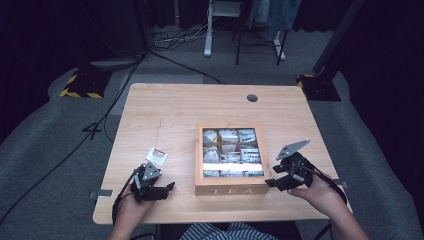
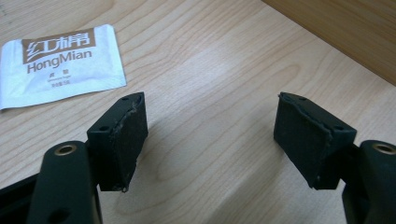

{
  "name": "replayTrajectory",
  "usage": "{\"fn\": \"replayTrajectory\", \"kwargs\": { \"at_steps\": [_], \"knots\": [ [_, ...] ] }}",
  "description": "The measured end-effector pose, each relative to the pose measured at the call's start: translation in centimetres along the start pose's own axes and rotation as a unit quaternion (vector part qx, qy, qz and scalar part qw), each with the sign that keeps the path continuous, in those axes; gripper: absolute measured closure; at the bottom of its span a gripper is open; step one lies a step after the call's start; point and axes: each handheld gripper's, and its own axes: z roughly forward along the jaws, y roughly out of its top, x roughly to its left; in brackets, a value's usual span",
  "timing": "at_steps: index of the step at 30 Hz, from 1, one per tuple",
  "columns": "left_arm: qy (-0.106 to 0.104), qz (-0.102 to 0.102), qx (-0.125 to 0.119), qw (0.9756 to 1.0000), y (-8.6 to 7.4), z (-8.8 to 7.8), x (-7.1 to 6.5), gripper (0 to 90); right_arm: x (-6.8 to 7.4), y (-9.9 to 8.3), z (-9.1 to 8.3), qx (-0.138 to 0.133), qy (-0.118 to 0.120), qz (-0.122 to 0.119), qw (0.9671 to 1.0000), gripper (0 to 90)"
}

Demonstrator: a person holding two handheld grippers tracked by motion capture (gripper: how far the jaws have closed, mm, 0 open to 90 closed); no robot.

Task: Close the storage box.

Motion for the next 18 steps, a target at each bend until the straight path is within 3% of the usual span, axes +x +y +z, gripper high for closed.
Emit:
{"fn": "replayTrajectory", "kwargs": {
  "at_steps": [1, 4, 5, 9, 11, 13, 16, 18],
  "knots": [
    [0.002, 0.001, 0.0, 1.0, 0.0, 0.0, 0.2, 26.7, -0.3, 0.0, -0.4, -0.029, -0.007, 0.008, 0.9995, 39.6],
    [0.005, -0.003, 0.0, 1.0, 0.0, 0.0, 0.3, 26.7, -0.6, 0.1, -0.9, -0.053, -0.009, 0.015, 0.9984, 39.6],
    [0.007, -0.004, -0.001, 1.0, -0.1, -0.1, 0.4, 26.6, -0.9, 0.2, -1.3, -0.078, -0.011, 0.018, 0.9967, 39.5],
    [0.008, -0.006, 0.0, 0.9999, -0.5, -0.5, 0.6, 26.6, -1.5, 0.3, -1.9, -0.129, -0.022, 0.022, 0.9912, 37.8],
    [0.006, -0.005, -0.001, 1.0, -0.6, -0.6, 0.7, 26.6, -1.6, 0.2, -1.9, -0.136, -0.024, 0.023, 0.9902, 37.8],
    [0.003, -0.004, 0.0, 1.0, -0.6, -0.6, 0.9, 26.6, -2.4, -0.5, -2.2, -0.164, -0.037, 0.028, 0.9854, 39.3],
    [0.005, -0.006, -0.001, 1.0, -0.7, -0.6, 0.9, 25.5, -3.1, -0.9, -2.4, -0.174, -0.048, 0.035, 0.9829, 39.2],
    [0.006, -0.006, -0.001, 1.0, -0.7, -0.6, 0.9, 25.5, -4.2, -1.6, -2.7, -0.188, -0.056, 0.051, 0.9792, 39.0]
  ]
}}
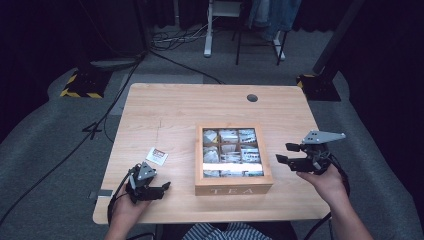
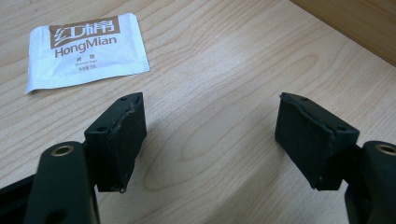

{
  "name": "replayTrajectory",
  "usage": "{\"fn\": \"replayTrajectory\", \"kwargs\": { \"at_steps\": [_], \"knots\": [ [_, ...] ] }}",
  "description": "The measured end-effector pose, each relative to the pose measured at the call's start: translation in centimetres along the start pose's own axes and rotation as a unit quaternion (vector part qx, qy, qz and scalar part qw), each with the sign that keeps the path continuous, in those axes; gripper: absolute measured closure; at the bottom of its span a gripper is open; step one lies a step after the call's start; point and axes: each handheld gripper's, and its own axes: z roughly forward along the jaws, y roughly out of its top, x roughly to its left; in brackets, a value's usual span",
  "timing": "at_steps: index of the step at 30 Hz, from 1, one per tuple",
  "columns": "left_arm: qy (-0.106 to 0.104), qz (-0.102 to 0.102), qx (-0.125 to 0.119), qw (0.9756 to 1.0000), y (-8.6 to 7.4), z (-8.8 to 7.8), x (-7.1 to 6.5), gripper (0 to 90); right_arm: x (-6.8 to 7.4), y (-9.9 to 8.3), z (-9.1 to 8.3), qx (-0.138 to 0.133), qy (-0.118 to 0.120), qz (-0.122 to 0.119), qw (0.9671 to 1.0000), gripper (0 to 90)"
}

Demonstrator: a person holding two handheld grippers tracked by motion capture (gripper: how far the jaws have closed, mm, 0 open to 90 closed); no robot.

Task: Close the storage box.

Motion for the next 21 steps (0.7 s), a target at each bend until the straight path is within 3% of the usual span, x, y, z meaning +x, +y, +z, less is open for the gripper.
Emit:
{"fn": "replayTrajectory", "kwargs": {
  "at_steps": [6, 7, 11, 21],
  "knots": [
    [0.001, 0.002, 0.001, 1.0, 0.1, 0.0, 0.2, 25.3, -2.0, -0.9, -0.3, -0.017, -0.019, 0.015, 0.9995, 38.0],
    [0.0, 0.001, 0.0, 1.0, 0.1, 0.0, 0.2, 25.3, -2.7, -1.3, -0.2, -0.017, -0.036, 0.026, 0.9989, 38.0],
    [0.001, 0.001, 0.001, 1.0, 0.1, 0.0, 0.2, 24.8, -4.3, -2.2, 0.1, -0.016, -0.049, 0.05, 0.9975, 37.8],
    [0.005, -0.002, 0.001, 1.0, 0.1, 0.1, 0.3, 24.7, -6.8, -4.0, 0.8, -0.019, -0.067, 0.063, 0.9956, 37.0]
  ]
}}
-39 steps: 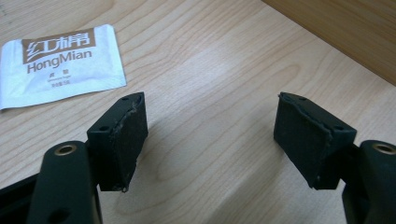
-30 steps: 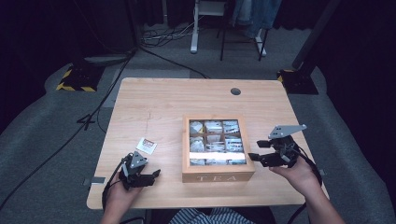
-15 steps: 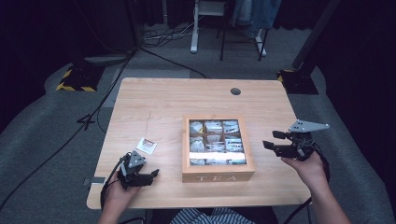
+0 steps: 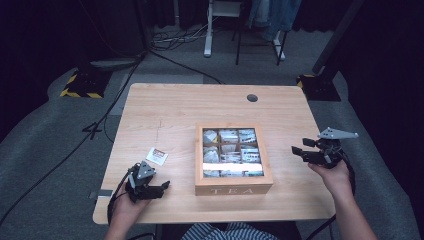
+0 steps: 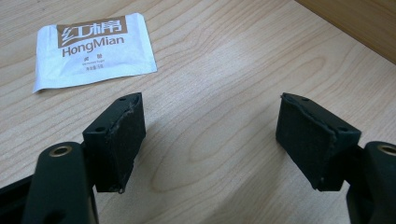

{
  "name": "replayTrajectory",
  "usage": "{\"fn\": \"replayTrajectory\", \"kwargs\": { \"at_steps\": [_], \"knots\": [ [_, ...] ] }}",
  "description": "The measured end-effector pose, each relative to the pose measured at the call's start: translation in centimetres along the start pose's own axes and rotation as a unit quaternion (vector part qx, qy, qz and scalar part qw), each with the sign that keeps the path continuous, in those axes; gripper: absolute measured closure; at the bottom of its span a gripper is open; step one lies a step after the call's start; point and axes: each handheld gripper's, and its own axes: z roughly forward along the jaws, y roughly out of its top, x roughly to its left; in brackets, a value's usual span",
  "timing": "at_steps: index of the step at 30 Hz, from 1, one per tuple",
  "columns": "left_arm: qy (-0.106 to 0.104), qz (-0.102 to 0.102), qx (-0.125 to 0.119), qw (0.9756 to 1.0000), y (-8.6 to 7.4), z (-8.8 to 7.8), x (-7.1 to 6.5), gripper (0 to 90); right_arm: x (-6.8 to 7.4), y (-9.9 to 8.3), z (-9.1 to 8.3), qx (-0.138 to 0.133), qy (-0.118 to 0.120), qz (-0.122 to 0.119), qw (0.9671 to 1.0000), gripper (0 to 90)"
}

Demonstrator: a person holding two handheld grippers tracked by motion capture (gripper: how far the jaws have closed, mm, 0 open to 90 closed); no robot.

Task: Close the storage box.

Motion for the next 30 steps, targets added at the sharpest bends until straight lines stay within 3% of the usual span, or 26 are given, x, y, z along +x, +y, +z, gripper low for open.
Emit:
{"fn": "replayTrajectory", "kwargs": {
  "at_steps": [7, 10, 11, 12, 16, 19, 24, 26, 30],
  "knots": [
    [0.0, -0.001, 0.0, 1.0, 0.0, 0.0, 0.0, 24.4, -1.8, -1.8, 1.2, -0.024, 0.001, 0.002, 0.9997, 36.4],
    [-0.001, -0.003, 0.001, 1.0, 0.0, 0.0, 0.1, 24.4, -2.3, -3.2, 2.0, -0.034, -0.034, -0.029, 0.9984, 35.2],
    [-0.001, -0.003, 0.001, 1.0, 0.0, 0.0, 0.1, 24.4, -2.3, -3.2, 2.0, -0.034, -0.034, -0.029, 0.9984, 35.2],
    [0.0, -0.003, 0.001, 1.0, 0.1, 0.1, 0.2, 24.3, -2.2, -3.8, 2.5, -0.03, -0.055, -0.056, 0.9965, 36.6],
    [0.003, -0.003, 0.0, 1.0, 0.1, 0.1, 0.3, 24.3, -2.0, -4.6, 3.5, -0.005, -0.068, -0.066, 0.9955, 37.6],
    [0.002, -0.005, 0.0, 1.0, 0.1, 0.2, 0.3, 24.3, -2.0, -4.7, 3.9, 0.008, -0.063, -0.064, 0.996, 37.0],
    [0.003, -0.004, -0.001, 1.0, 0.2, 0.2, 0.3, 24.3, -2.3, -5.2, 4.9, 0.034, -0.056, -0.034, 0.9972, 31.8],
    [0.003, -0.004, -0.001, 1.0, 0.2, 0.2, 0.4, 24.3, -2.6, -5.5, 5.6, 0.051, -0.049, -0.013, 0.9974, 26.8],
    [0.003, -0.004, -0.001, 1.0, 0.2, 0.2, 0.3, 24.3, -2.6, -5.9, 6.4, 0.064, -0.055, -0.006, 0.9964, 19.7]
  ]
}}
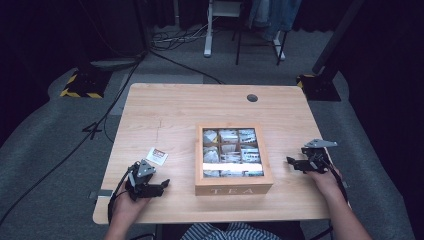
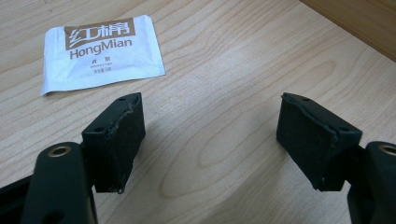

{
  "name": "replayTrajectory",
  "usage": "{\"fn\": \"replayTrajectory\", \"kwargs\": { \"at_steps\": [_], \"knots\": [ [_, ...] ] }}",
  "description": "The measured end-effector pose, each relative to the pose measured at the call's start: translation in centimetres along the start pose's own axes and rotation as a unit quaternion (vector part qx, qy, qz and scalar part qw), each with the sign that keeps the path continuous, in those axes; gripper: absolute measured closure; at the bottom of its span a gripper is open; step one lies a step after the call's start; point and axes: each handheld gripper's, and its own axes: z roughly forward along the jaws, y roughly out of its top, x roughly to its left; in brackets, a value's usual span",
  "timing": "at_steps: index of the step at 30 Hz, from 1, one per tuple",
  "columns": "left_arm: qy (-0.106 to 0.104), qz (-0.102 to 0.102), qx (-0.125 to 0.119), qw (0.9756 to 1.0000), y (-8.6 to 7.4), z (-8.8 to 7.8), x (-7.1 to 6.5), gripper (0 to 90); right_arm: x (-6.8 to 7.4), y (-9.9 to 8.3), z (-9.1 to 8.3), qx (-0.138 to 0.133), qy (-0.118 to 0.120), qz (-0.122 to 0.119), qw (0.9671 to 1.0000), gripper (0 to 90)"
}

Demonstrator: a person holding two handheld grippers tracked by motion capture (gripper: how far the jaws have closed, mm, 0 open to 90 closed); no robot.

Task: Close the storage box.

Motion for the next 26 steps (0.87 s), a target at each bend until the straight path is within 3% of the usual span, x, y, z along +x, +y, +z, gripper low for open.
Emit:
{"fn": "replayTrajectory", "kwargs": {
  "at_steps": [4, 9, 13, 18, 26],
  "knots": [
    [-0.001, -0.001, 0.002, 1.0, 0.03, 0.01, 0.04, 24.3, -0.08, -0.17, 0.3, -0.001, 0.01, 0.022, 0.9997, 17.1],
    [0.0, 0.0, 0.002, 1.0, 0.07, 0.04, 0.1, 24.3, -0.24, -0.25, 0.29, -0.005, 0.018, 0.028, 0.9994, 15.6],
    [0.001, -0.002, 0.002, 1.0, 0.1, 0.06, 0.11, 24.3, 0.12, -0.44, 0.6, -0.013, 0.001, 0.018, 0.9997, 11.9],
    [0.003, -0.003, 0.002, 1.0, 0.14, 0.1, 0.12, 24.3, 0.12, -0.43, 0.63, -0.013, 0.002, 0.017, 0.9998, 11.4],
    [0.004, -0.003, 0.002, 1.0, 0.14, 0.11, 0.1, 24.2, 0.57, -0.95, 0.22, -0.002, -0.04, 0.056, 0.9976, 2.8]
  ]
}}
